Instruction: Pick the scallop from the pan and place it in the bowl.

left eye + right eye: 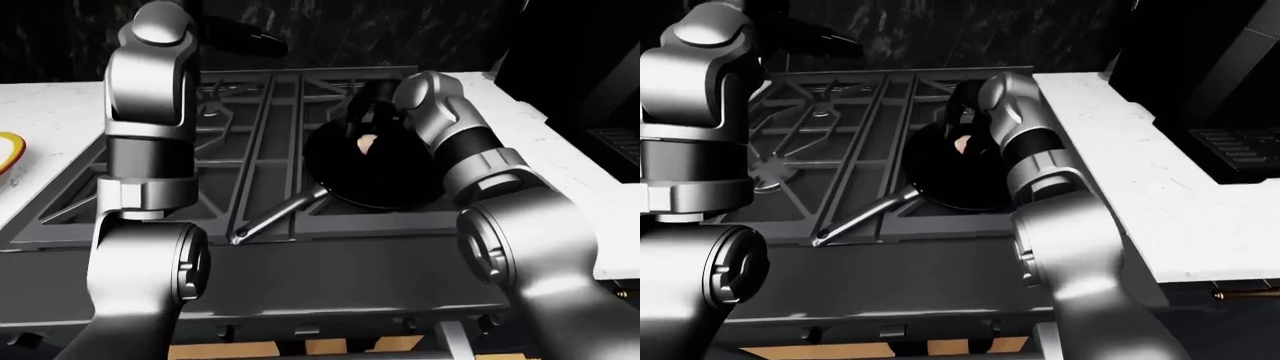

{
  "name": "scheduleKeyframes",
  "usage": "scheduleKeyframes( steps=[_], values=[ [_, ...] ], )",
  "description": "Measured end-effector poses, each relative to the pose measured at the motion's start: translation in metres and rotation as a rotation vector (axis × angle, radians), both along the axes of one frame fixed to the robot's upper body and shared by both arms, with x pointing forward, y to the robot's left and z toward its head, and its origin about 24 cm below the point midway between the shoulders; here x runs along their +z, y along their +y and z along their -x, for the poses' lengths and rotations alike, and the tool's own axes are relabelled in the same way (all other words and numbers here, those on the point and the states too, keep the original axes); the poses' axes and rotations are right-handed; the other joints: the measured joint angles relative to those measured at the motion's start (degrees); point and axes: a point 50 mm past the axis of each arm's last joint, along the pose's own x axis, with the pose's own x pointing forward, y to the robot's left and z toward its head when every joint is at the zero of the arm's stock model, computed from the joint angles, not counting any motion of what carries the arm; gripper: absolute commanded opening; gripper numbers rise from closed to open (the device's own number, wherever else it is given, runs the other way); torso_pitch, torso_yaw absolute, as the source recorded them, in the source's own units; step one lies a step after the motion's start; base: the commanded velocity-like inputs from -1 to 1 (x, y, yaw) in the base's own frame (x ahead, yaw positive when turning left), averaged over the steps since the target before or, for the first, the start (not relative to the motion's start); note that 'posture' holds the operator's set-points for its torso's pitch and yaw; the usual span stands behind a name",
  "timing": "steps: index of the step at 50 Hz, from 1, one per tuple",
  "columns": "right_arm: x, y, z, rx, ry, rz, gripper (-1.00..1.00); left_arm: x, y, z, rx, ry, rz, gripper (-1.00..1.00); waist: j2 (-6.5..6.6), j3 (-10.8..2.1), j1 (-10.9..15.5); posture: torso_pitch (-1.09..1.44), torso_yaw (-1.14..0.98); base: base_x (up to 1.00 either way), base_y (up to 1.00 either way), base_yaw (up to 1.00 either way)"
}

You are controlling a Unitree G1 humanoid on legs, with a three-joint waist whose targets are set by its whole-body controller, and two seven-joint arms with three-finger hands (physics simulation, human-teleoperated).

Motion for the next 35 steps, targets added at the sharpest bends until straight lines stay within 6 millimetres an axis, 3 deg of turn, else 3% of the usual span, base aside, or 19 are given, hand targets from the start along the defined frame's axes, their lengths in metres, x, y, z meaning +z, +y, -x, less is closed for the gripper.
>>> scheduleKeyframes(
  steps=[3,4,5,6,20,35],
  values=[
    [-0.001,0.001,0.000,0.003,0.003,0.000,-0.48,0.000,0.000,0.000,-0.003,-0.001,0.000,1.00,-0.01,0.02,0.0,0.00,0.00,0.00,0.00,0.00],
    [-0.001,0.001,0.000,0.003,0.003,0.000,-0.80,0.001,-0.001,0.001,-0.005,-0.002,0.000,1.00,0.00,0.04,0.0,0.00,0.00,0.00,0.00,0.00],
    [-0.001,0.001,0.000,0.004,0.003,0.001,-0.83,0.001,-0.001,0.001,-0.006,-0.003,0.000,1.00,0.01,0.07,0.0,0.00,0.00,0.00,0.00,0.00],
    [-0.001,0.001,0.000,0.004,0.002,0.001,-1.00,0.001,-0.001,0.001,-0.006,-0.004,0.000,1.00,0.03,0.10,0.0,0.00,0.00,0.00,0.00,0.00],
    [-0.006,-0.001,0.001,0.009,0.034,0.015,-1.00,0.001,-0.001,0.002,-0.004,-0.002,-0.002,1.00,-0.02,0.36,0.0,0.00,0.00,0.00,0.00,0.00],
    [0.007,-0.014,0.001,0.012,0.031,-0.038,-1.00,0.001,0.002,0.000,0.004,0.000,-0.002,1.00,0.40,1.38,-0.1,0.00,0.00,0.00,0.00,0.00]
  ],
)
